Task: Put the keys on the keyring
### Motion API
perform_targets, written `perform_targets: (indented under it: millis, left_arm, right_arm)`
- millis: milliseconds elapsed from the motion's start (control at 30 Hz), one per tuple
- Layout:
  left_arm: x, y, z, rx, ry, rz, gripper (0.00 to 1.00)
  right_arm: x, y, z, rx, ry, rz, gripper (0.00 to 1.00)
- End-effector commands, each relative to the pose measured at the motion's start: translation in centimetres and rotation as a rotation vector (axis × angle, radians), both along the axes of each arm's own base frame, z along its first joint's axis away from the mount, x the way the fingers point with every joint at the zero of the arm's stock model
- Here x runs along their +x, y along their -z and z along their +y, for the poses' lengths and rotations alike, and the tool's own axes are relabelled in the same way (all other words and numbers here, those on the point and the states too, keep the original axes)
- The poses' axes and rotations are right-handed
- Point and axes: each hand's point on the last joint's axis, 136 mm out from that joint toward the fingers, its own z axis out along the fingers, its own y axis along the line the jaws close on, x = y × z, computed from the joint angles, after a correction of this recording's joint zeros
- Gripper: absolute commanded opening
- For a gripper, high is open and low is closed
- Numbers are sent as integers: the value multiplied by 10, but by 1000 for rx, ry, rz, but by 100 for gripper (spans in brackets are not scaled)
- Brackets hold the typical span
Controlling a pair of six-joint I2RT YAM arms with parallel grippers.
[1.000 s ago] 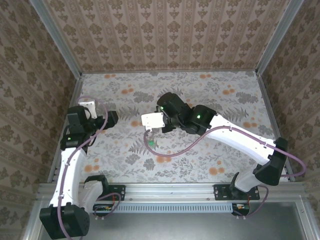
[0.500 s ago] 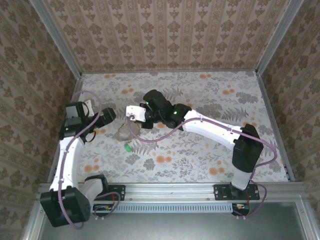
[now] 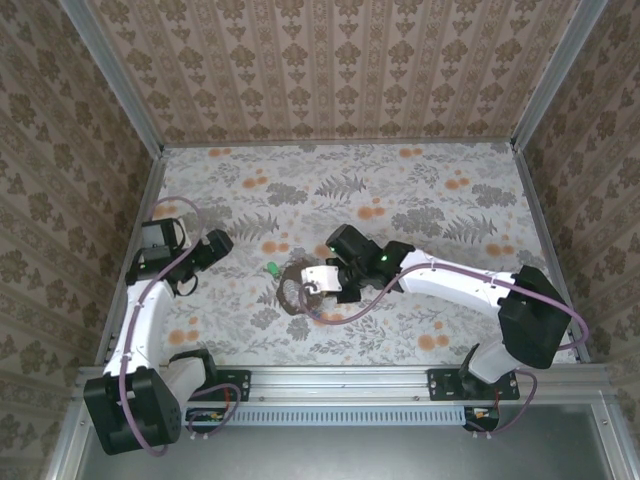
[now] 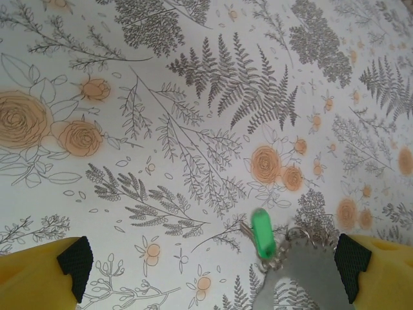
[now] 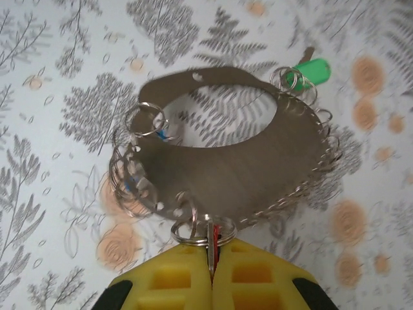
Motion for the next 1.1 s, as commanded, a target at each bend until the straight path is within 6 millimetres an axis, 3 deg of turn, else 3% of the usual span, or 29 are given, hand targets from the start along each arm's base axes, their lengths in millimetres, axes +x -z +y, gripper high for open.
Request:
perform_targets:
  millis: [0, 100, 267, 433, 533, 633, 733, 833, 900, 967, 1067]
  left_arm:
    - [4, 9, 8, -14, -76, -4, 100]
    - [5, 11, 4, 25, -38, -26, 100]
    - [9, -2, -8, 265, 116, -137, 100]
    - [20, -22, -22, 261, 194, -324, 100]
    - [24, -20, -13, 320, 156, -363, 100]
    - [27, -17, -2, 388, 126, -377, 100]
    - [30, -25, -8, 452, 194, -428, 100]
    - [35, -40, -16, 517, 245, -528, 100]
    - [40, -46, -17, 562, 261, -574, 100]
    - [48, -36, -10, 602, 231, -565, 100]
    - [56, -15, 2, 654, 194, -509, 100]
  right_arm:
    - [-9, 29, -42, -133, 10, -4, 4]
    - [-11, 51, -69, -197, 60, 55, 9]
    - [-9, 74, -109, -305, 122, 76, 21]
    - [-10, 83, -145, -364, 198, 104, 28]
    - [3, 80, -161, -298, 294, 90, 28]
    - [23, 41, -156, -102, 390, 29, 34]
    - [44, -21, -142, 208, 491, -50, 45]
    - [72, -88, -150, 518, 676, -182, 99]
    - [84, -119, -162, 684, 800, -242, 99]
    - [93, -139, -184, 828, 944, -296, 100]
    - [102, -136, -229, 925, 1175, -405, 100]
